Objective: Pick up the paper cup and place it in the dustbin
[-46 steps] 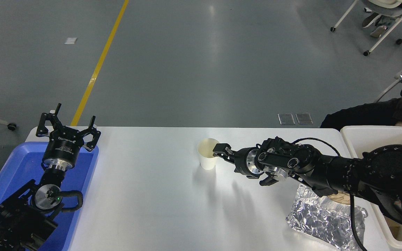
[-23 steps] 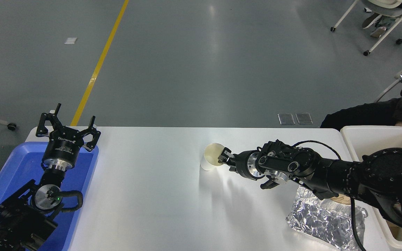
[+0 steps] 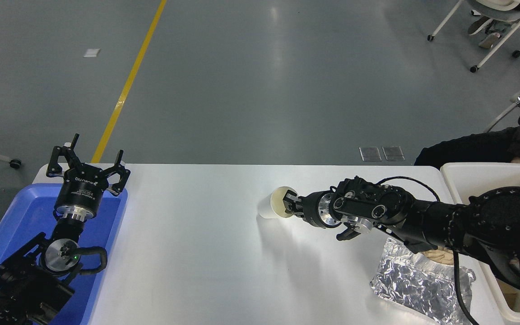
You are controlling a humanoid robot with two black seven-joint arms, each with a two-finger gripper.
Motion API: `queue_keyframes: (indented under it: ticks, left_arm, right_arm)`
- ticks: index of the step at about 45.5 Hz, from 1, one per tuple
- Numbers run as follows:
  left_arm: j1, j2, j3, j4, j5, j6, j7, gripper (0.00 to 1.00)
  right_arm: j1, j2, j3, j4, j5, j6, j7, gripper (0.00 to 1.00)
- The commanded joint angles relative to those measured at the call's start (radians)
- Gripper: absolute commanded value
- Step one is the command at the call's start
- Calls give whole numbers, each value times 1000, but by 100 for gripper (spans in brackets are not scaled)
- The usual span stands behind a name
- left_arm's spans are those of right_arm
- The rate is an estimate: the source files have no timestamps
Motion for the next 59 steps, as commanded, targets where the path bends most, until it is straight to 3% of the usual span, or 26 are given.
queue_keyframes:
  ticks: [1, 4, 14, 27, 52, 59]
  left_arm:
    - [3, 0, -3, 0, 2, 0, 2, 100]
    - [4, 0, -3, 0, 2, 0, 2, 100]
    - [6, 2, -5, 0, 2, 0, 2, 100]
    - [8, 3, -5, -2, 2, -3, 2, 100]
    - [8, 3, -5, 0, 2, -3, 2, 100]
    - [6, 2, -3, 0, 0, -3, 2, 100]
  right_arm:
    - [189, 0, -70, 108, 16, 85, -4, 0]
    - [283, 0, -108, 174, 27, 117, -5, 0]
    - [672, -192, -298, 402, 100, 278, -8, 0]
    - [1121, -287, -498, 501, 105, 647, -2, 0]
    - [1296, -288, -611, 504, 91, 654, -5, 0]
    - [1296, -389, -723, 502, 24, 654, -5, 0]
